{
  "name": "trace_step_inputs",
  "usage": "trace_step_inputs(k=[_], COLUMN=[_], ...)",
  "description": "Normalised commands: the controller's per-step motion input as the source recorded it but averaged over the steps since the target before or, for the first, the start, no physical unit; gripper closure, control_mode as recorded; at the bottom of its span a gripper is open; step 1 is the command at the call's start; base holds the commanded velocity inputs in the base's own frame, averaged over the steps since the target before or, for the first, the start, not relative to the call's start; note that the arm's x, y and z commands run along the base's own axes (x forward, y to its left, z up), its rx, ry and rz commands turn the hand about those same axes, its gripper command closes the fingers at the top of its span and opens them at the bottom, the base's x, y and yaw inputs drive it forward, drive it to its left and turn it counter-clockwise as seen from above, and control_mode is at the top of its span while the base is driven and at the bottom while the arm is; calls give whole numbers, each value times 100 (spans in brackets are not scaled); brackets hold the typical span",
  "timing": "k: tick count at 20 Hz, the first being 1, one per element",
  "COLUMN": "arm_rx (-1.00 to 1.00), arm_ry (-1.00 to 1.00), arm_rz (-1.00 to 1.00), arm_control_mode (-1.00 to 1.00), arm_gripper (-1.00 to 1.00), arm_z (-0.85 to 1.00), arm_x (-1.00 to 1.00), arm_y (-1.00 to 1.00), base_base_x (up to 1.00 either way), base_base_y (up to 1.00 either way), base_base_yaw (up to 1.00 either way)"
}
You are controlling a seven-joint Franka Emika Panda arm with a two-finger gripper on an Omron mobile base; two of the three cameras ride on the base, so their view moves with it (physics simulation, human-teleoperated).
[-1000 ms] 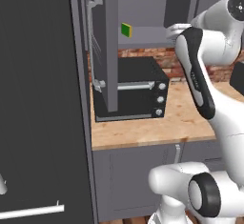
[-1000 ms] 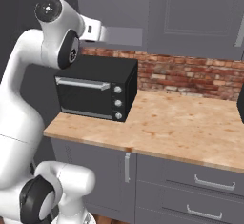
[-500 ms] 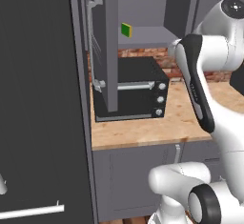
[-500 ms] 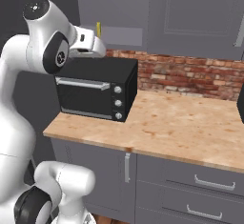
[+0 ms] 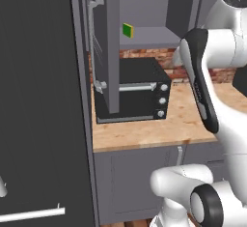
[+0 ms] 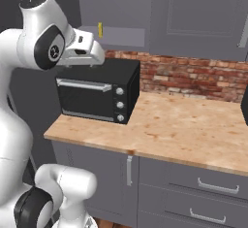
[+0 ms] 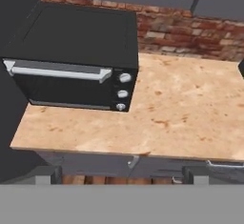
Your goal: Pick up the sponge and dish brush from the sink, and place them back in the cabinet, and close the cabinet door.
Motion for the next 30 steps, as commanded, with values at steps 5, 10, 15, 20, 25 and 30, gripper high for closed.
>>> trace_step_inputs(k=[5, 10, 15, 20, 25, 30], arm_rx=[6, 3, 0, 1, 1, 0], arm_ry=[7, 19, 13, 1, 0, 0], arm_rz=[-3, -11, -9, -1, 0, 0], arm_control_mode=[-100, -100, -100, -100, 100, 100], arm_gripper=[-100, -100, -100, -100, -100, -100], arm_z=[0, -1, -10, -22, -7, 0], arm_x=[-23, -35, -30, -23, -4, 0], arm_y=[0, 0, 0, 0, 0, 0], base_base_x=[0, 0, 0, 0, -10, -18], base_base_y=[0, 0, 0, 0, 0, -7], base_base_yaw=[0, 0, 0, 0, 0, 0])
